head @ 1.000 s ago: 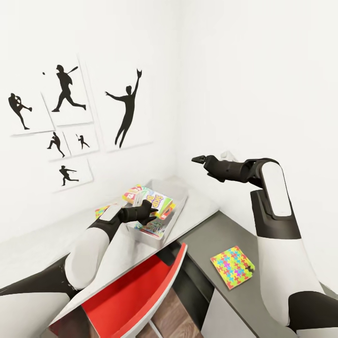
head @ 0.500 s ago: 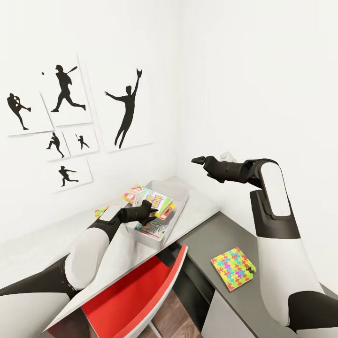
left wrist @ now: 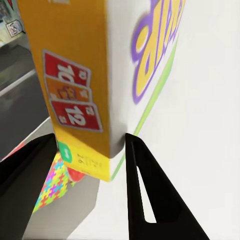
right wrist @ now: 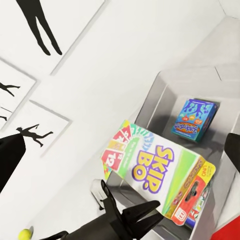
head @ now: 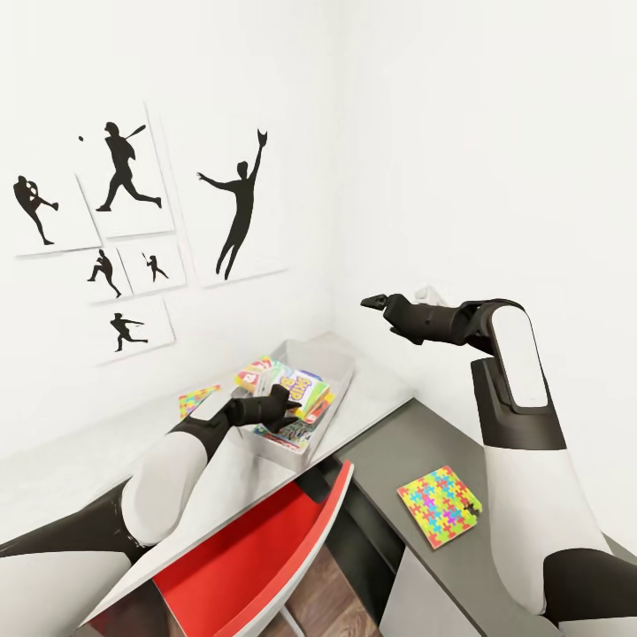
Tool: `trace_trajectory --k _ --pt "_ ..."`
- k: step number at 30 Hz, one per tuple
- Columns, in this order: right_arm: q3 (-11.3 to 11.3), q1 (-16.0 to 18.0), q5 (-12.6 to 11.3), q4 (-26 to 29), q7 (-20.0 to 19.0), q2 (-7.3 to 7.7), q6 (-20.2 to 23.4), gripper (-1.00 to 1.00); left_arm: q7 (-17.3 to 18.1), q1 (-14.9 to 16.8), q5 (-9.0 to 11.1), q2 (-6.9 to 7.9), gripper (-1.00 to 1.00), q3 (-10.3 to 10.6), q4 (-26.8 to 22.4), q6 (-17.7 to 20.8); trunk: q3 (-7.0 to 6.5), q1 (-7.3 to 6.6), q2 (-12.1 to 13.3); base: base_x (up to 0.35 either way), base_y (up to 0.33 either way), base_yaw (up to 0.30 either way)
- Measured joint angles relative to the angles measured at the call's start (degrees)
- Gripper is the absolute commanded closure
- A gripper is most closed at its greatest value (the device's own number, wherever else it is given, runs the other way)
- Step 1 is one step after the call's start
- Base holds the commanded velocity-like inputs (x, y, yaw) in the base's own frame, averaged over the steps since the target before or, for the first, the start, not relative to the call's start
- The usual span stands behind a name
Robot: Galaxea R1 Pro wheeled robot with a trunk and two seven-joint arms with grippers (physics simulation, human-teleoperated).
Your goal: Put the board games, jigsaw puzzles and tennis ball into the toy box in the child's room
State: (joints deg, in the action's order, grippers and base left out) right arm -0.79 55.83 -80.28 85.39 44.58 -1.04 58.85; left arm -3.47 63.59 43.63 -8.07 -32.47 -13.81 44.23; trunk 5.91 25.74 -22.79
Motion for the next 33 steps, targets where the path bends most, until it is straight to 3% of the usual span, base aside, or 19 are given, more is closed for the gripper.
trace_trajectory --k 30,33 --pt "-0.01 -0.01 -0.04 0.01 0.0 0.0 0.0 -1.0 0.46 -0.28 0.0 0.21 1.0 -0.04 0.31 -3.05 0.0 0.0 0.0 0.02 0.0 0.0" --pt "-0.01 0.0 -0.04 0.01 0.0 0.0 0.0 -1.0 0.54 -0.32 -0.16 0.83 1.0 -0.04 0.31 -2.79 0.0 0.0 0.0 0.007 0.0 0.0"
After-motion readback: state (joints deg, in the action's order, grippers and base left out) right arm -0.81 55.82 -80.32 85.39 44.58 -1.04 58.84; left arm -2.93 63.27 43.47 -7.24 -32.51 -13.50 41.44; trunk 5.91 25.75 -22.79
